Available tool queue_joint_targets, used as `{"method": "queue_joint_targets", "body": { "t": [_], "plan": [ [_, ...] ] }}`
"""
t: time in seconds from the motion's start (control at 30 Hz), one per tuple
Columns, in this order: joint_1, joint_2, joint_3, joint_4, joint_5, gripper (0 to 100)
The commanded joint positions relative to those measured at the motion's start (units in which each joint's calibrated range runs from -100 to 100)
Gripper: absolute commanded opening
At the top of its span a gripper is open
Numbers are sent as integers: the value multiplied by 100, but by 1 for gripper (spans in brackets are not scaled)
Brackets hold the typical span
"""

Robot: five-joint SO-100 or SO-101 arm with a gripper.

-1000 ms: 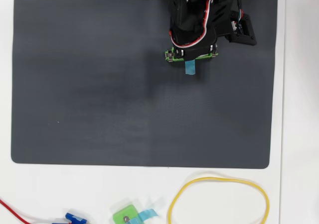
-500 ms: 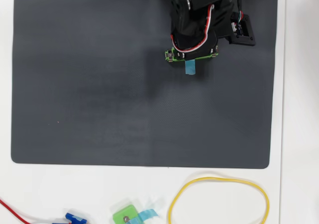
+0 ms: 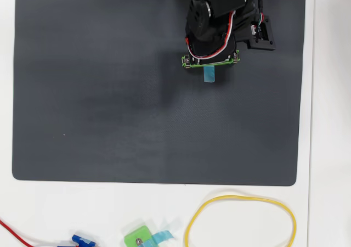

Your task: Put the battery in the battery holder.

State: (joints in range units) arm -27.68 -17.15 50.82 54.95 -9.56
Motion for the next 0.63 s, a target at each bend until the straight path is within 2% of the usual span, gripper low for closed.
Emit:
{"method": "queue_joint_targets", "body": {
  "t": [0.0,0.33,0.6],
  "plan": [
    [-8,-294,-121,47,28,0],
    [2,-3185,1253,-14,49,0],
    [96,-5420,2319,-41,664,0]
  ]
}}
